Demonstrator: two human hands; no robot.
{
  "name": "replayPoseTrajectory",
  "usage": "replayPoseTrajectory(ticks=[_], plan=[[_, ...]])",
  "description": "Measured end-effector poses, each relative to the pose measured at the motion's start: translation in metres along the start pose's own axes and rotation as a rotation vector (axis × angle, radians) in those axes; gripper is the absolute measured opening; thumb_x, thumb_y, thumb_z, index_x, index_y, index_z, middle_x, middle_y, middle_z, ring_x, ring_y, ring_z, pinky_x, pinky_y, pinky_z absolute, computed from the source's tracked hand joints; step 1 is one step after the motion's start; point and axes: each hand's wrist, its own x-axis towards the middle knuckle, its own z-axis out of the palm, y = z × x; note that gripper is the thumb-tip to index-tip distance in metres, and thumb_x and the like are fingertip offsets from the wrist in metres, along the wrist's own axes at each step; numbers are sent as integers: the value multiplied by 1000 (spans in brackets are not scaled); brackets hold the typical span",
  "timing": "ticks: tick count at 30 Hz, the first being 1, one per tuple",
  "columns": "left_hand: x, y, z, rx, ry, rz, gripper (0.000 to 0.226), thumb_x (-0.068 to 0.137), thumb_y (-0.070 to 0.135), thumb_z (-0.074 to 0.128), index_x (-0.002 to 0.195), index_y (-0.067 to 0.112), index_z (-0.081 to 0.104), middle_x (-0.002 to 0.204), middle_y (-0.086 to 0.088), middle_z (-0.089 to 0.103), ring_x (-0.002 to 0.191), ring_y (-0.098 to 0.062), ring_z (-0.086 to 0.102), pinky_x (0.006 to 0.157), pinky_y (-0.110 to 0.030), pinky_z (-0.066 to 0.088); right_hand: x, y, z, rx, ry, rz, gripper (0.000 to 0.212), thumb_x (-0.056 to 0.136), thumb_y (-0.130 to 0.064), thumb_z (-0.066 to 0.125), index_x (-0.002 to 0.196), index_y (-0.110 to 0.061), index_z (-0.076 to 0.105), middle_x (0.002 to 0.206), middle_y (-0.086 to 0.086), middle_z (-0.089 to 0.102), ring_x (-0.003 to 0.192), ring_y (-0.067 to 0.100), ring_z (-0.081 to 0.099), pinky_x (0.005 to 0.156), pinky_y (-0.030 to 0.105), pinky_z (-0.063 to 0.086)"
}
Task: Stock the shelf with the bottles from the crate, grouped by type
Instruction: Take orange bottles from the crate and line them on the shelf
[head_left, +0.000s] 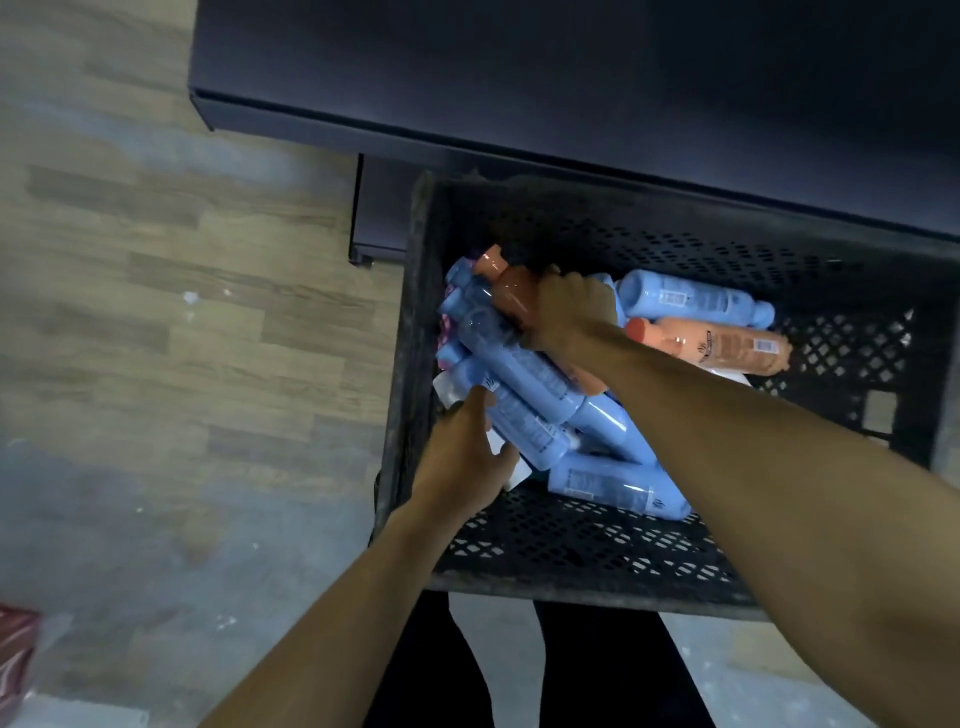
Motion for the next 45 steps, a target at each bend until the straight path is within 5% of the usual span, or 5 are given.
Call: replayPoseTrajectory(ticks=[7,13,26,33,45], plan=[[-16,46,-51,-194,-102,-55,56,78,21,76,127,20,50,101,8,60,98,-15,61,75,-21,42,-100,17,-93,410,4,66,57,65,-55,73,102,-18,49,105,6,65,100,35,62,77,37,48],[-65,130,-124,-368,-272,197,56,63,12,90,109,24,62,105,9,71,104,-17,65,89,-27,53,-212,6,-221,717,142,-59,56,56,-57,76,100,-33,51,89,-21,64,83,0,63,69,19,48],[-192,296,-299,-178,88,786,56,63,29,89,113,28,66,99,10,74,93,-9,70,77,-31,61,-340,-28,-443,840,797,-420,73,78,-39,82,139,-42,42,108,-32,63,102,-12,61,75,0,44],[-263,375,-388,-113,380,1105,59,62,35,88,115,29,63,101,18,71,98,1,66,85,-33,56,-397,-60,-558,724,1066,-592,69,78,-36,81,136,-39,44,104,-26,65,96,-4,66,73,12,55],[-336,433,-514,-86,658,1238,56,63,38,88,113,32,64,103,18,71,101,3,64,85,-31,56,-424,-116,-707,645,1197,-773,65,80,-39,79,136,-37,47,93,-20,71,89,-6,66,76,6,49]])
